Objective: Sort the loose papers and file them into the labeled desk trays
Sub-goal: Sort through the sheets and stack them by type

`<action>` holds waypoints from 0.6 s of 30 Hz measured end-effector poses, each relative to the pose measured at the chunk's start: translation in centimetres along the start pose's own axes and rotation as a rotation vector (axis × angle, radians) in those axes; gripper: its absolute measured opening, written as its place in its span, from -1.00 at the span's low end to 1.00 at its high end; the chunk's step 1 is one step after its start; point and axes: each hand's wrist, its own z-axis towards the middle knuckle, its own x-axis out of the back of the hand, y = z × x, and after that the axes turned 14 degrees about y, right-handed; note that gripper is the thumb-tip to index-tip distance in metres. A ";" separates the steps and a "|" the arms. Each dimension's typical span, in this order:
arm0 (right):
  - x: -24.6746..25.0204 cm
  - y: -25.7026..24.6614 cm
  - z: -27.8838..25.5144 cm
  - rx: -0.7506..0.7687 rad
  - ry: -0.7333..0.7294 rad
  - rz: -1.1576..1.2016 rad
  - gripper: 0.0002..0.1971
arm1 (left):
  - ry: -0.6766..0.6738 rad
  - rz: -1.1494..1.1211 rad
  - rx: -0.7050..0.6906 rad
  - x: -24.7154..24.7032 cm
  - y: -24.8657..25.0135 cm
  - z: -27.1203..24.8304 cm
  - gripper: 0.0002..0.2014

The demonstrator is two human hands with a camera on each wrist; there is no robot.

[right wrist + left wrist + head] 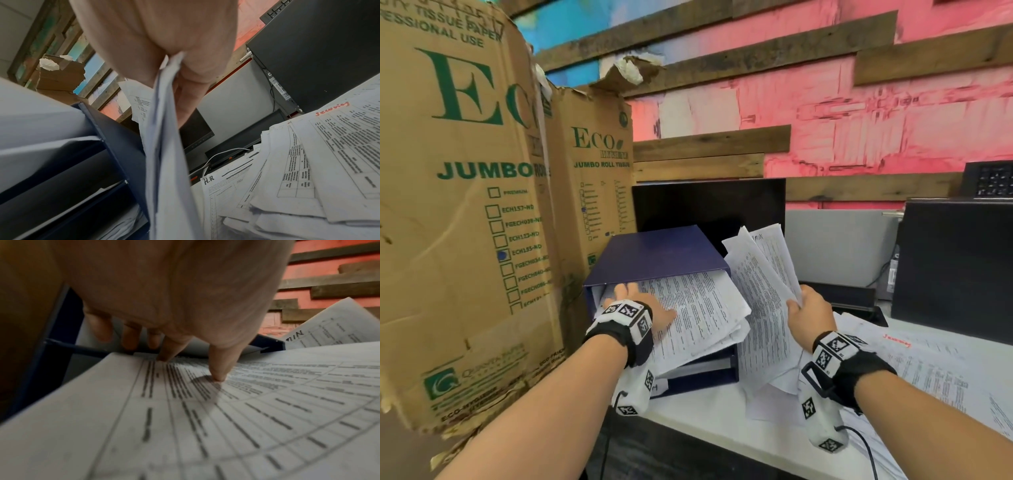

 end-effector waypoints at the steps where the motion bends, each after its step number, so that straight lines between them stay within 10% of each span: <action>1: 0.2 0.0 -0.1 -0.002 -0.003 0.003 -0.82 | 0.010 -0.001 -0.016 -0.2 -0.1 -0.1 -0.28; 6: 0.9 0.3 -0.4 -0.008 0.001 -0.006 -0.80 | 0.119 -0.166 -0.020 -0.3 -0.8 -0.5 -0.25; 13: 0.6 0.1 -0.5 -0.012 -0.006 -0.004 -0.80 | -0.176 -0.070 -0.248 -0.8 -0.8 -1.1 0.40; 18: 0.8 0.0 -0.6 -0.019 -0.009 -0.002 -0.79 | -0.080 -0.011 -0.278 -1.4 -0.8 -0.9 0.26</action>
